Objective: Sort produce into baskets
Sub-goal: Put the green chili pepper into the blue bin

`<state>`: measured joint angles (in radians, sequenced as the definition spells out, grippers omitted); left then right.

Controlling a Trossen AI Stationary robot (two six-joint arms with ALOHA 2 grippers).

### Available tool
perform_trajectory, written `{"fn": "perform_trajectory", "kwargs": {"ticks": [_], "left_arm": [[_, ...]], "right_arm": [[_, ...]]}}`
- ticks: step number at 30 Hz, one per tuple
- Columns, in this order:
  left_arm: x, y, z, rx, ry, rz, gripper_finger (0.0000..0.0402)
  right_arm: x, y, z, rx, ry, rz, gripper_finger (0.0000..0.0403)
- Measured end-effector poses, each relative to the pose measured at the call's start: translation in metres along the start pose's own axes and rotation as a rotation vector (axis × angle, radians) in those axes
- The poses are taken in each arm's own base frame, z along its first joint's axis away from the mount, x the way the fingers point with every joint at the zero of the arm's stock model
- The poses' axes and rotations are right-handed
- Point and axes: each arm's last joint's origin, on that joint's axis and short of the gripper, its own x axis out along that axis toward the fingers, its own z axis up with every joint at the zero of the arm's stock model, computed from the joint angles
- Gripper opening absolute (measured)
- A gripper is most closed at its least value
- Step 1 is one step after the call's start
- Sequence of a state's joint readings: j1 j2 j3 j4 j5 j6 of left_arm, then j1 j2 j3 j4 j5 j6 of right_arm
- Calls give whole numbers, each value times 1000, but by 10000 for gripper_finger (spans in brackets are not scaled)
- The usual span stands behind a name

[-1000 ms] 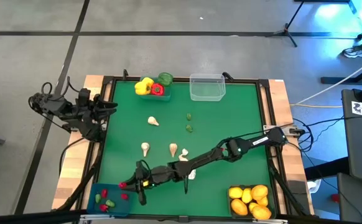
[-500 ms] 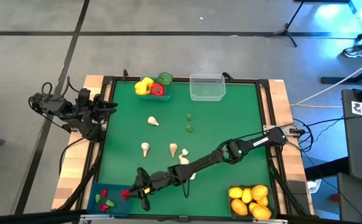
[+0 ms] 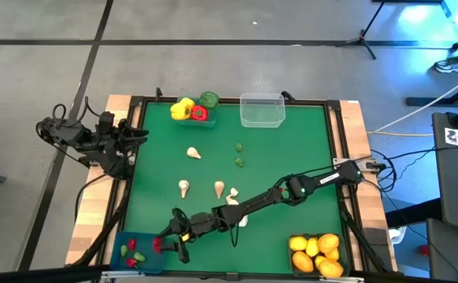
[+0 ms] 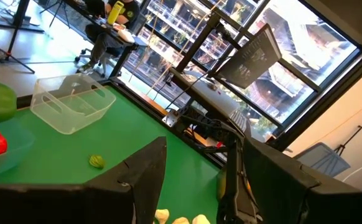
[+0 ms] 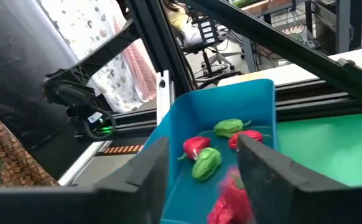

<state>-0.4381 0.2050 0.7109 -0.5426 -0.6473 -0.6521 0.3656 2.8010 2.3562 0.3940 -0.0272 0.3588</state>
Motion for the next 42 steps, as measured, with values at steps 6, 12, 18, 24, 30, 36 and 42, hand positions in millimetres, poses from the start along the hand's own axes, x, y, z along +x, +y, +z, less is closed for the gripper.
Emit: {"fn": "perform_trajectory", "kwargs": {"ticks": [6, 12, 18, 24, 30, 36, 42], "left_arm": [[0, 0, 0, 7, 0, 0, 208], [0, -1, -1, 8, 29, -32, 208], [0, -2, -2, 2, 69, -84, 208], [0, -2, -3, 4, 74, -85, 208], [0, 0, -6, 26, 103, -63, 208], [0, 1, -6, 52, 95, -54, 208], [0, 2, -5, 60, 72, -24, 208]], "right_arm": [[0, -1, 2, 36, -13, -2, 229], [-10, -16, 41, -86, 60, -203, 232], [-65, -25, 155, -184, 199, -454, 232], [-154, -25, 245, -128, 295, -835, 232], [-199, -58, 214, 90, 639, -1213, 232], [-221, -111, 177, 343, 769, -1376, 232], [-230, -168, 145, 583, 707, -1316, 232]]}}
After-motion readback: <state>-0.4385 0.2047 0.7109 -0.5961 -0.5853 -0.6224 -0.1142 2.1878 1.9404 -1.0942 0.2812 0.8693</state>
